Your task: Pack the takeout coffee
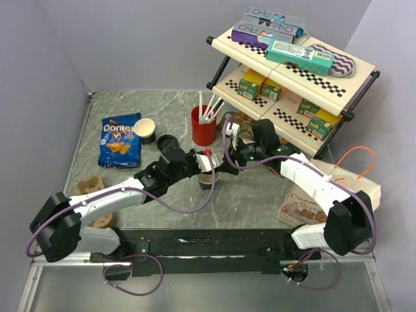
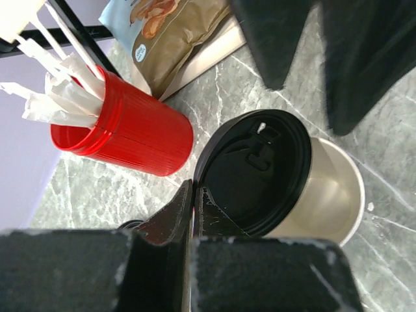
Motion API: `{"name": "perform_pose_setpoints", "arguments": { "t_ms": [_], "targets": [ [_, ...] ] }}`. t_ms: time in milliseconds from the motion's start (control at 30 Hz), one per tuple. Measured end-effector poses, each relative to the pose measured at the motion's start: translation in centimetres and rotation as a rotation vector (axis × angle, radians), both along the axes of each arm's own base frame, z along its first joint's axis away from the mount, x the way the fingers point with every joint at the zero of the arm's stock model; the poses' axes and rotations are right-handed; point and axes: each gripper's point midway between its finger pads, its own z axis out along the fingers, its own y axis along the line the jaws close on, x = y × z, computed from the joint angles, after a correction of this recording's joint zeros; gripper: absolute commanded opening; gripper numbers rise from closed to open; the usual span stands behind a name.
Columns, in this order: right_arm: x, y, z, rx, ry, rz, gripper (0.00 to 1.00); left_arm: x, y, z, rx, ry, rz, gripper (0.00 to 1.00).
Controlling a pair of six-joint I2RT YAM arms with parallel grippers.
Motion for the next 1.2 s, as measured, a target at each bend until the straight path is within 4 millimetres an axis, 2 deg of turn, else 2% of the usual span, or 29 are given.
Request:
{"name": "perform_pose_setpoints", "arguments": {
  "t_ms": [200,333,500,700,800,867,900,933,1000,1067,1133,1200],
  "targets": [
    [1.4,0.9,0.0,-0.018,-0.063,-0.042,0.57,-0.3,0.1,-0.6,0.0,0.034,0.002,0.01],
    [2.0,1.2,-0.3,-0.023,-0.07,-0.06,0.48,-0.5,0.1,-0.9,0.0,0.058,0.003,0.01],
    [2.6,1.4,-0.8,-0.032,-0.068,-0.079,0.4,-0.3,0.0,-0.4,-0.019,0.064,0.008,0.01],
    [2.9,1.6,-0.9,-0.036,-0.078,-0.092,0.2,-0.2,0.0,-0.1,-0.038,0.073,0.018,0.01],
    [3.2,1.6,-1.0,-0.04,-0.081,-0.099,0.0,-0.1,0.1,-0.1,-0.042,0.079,0.024,0.01],
    [3.4,1.6,-1.3,-0.047,-0.083,-0.108,0.0,-0.1,0.1,-0.2,-0.046,0.086,0.028,0.04],
    [3.5,1.5,-1.4,-0.05,-0.082,-0.112,0.0,-0.1,0.1,-0.2,-0.047,0.091,0.029,0.07],
    [3.6,1.5,-1.5,-0.052,-0.081,-0.115,0.0,-0.1,0.1,-0.2,-0.048,0.097,0.031,0.22],
    [3.7,1.5,-1.6,-0.055,-0.082,-0.116,0.0,0.0,0.1,-0.3,-0.047,0.105,0.035,0.39],
    [3.7,1.5,-1.6,-0.058,-0.083,-0.117,0.0,-0.1,0.0,-0.2,-0.056,0.123,0.043,0.63],
    [3.8,1.4,-1.6,-0.062,-0.087,-0.123,0.0,-0.1,0.0,0.1,-0.064,0.14,0.051,0.77],
    [4.1,1.5,-1.5,-0.062,-0.099,-0.131,0.0,-0.1,0.1,0.3,-0.068,0.154,0.06,0.81]
  ]
}}
